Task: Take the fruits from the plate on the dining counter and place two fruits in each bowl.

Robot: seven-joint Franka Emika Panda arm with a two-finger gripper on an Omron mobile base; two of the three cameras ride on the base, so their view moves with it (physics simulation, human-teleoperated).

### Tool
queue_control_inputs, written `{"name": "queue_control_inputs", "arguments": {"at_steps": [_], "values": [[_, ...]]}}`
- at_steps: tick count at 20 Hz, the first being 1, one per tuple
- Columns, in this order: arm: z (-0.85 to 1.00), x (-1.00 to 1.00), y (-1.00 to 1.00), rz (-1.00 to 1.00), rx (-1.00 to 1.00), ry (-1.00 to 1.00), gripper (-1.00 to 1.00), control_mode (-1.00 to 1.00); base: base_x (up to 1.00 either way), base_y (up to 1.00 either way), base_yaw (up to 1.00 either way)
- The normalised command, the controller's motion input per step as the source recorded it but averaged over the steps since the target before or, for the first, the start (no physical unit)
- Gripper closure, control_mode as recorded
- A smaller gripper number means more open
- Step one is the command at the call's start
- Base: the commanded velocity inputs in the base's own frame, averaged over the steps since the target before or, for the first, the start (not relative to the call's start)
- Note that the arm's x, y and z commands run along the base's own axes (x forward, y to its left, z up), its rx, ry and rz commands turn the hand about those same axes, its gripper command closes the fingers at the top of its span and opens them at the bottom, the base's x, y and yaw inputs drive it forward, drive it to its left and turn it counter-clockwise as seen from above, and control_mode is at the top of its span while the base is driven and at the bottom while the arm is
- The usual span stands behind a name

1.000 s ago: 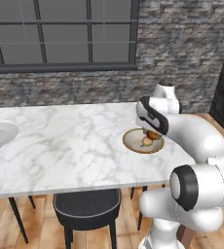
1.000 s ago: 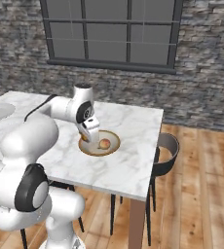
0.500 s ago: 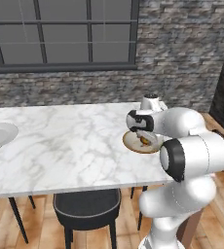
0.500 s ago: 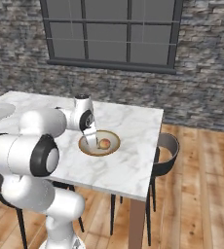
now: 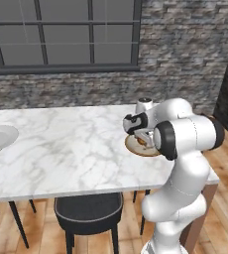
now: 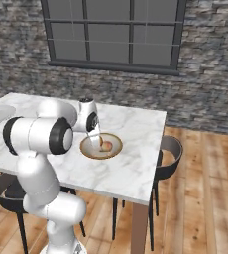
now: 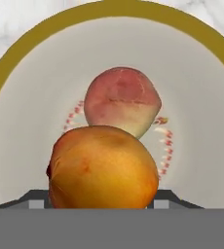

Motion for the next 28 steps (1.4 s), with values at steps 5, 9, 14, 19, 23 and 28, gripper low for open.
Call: {"name": "queue_control_inputs", "arguments": {"at_steps": [5,9,14,19,23,28], "values": [[-0.18,0.27,0.00,0.00,0.00,0.04,1.00,-1.00,0.00,0.00,0.00],[-0.24,0.00,0.00,-0.03,0.00,0.16,-1.00,-1.00,0.00,0.00,0.00],[-0.20,-0.01,0.00,-0.06,0.00,0.14,-1.00,-1.00,0.00,0.00,0.00],[0.00,-0.08,-0.05,-0.06,0.00,0.01,-1.00,-1.00,0.00,0.00,0.00],[0.00,-0.19,-0.09,-0.08,0.00,0.00,-1.00,-1.00,0.00,0.00,0.00],[0.30,-0.54,-0.12,-0.02,0.02,-0.07,-1.00,-1.00,0.00,0.00,0.00]]}}
